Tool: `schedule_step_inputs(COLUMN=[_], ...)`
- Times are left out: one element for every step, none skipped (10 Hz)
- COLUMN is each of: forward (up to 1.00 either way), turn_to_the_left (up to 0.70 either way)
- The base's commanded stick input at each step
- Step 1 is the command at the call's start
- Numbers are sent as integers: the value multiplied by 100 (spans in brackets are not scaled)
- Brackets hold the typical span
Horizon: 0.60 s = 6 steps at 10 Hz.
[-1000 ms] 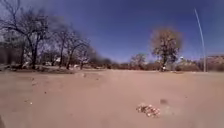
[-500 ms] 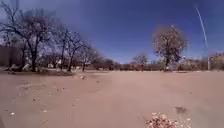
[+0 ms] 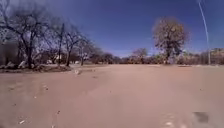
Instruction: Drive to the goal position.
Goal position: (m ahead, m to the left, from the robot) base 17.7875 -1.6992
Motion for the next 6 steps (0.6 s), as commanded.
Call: schedule_step_inputs(forward=[100, 100, 100, 100, 100, 100], turn_to_the_left=[-27, -27, -27, -27, -27, -27])
